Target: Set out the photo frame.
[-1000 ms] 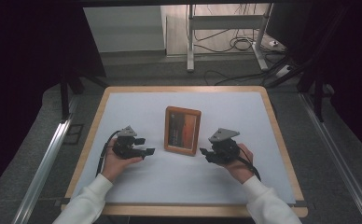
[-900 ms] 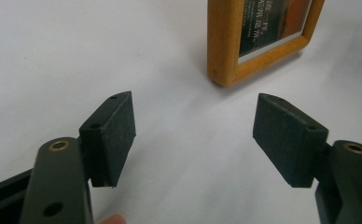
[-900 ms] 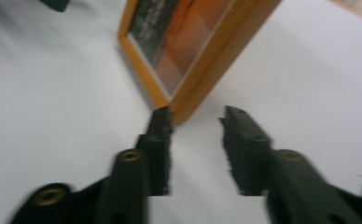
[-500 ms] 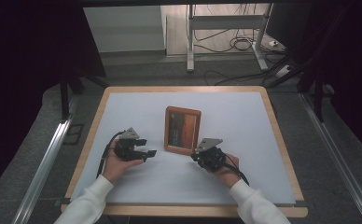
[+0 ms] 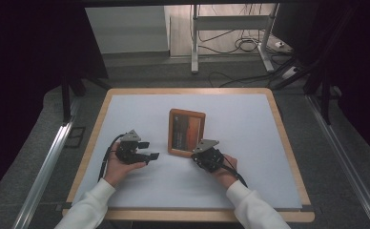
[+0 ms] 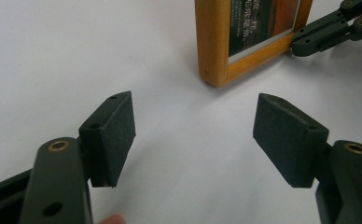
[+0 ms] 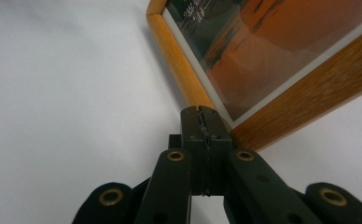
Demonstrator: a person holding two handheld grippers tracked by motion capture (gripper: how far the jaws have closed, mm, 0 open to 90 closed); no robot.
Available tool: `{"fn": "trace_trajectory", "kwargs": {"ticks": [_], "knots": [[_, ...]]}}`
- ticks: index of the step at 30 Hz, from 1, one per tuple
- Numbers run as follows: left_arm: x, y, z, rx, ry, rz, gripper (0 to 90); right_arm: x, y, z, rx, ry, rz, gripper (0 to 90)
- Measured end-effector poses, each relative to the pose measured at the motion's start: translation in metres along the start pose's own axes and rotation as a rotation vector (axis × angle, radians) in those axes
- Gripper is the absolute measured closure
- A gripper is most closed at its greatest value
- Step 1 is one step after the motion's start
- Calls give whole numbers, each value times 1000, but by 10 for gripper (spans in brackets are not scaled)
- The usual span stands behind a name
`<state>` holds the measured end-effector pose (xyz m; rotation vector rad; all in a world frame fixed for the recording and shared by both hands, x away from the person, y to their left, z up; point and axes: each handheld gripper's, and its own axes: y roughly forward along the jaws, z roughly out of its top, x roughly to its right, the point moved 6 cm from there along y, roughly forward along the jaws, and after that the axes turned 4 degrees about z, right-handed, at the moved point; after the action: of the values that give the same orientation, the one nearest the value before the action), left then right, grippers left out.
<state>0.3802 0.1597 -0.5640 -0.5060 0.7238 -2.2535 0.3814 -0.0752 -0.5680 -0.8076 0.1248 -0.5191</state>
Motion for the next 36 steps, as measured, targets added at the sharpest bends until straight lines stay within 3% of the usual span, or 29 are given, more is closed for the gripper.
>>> {"fn": "trace_trajectory", "kwargs": {"ticks": [16, 20, 23, 25, 29, 36], "knots": [[0, 2, -1, -8, 0, -4, 291, 9, -4, -5, 6, 18, -25, 900], [0, 3, -2, -8, -4, -6, 290, 9, -5, -5, 20, 36, -10, 899], [-1, 3, -1, -4, 6, 18, 291, 7, -11, -2, 57, 22, 8, 897], [-1, 4, -1, -7, 4, 16, 291, 4, -17, 1, 82, -2, 18, 897], [-2, 3, -2, -9, 2, 21, 291, 5, -26, -1, 100, -6, 29, 897], [-1, -2, -6, -9, 6, 46, 291, 16, -40, -14, 113, 41, 34, 872]]}}
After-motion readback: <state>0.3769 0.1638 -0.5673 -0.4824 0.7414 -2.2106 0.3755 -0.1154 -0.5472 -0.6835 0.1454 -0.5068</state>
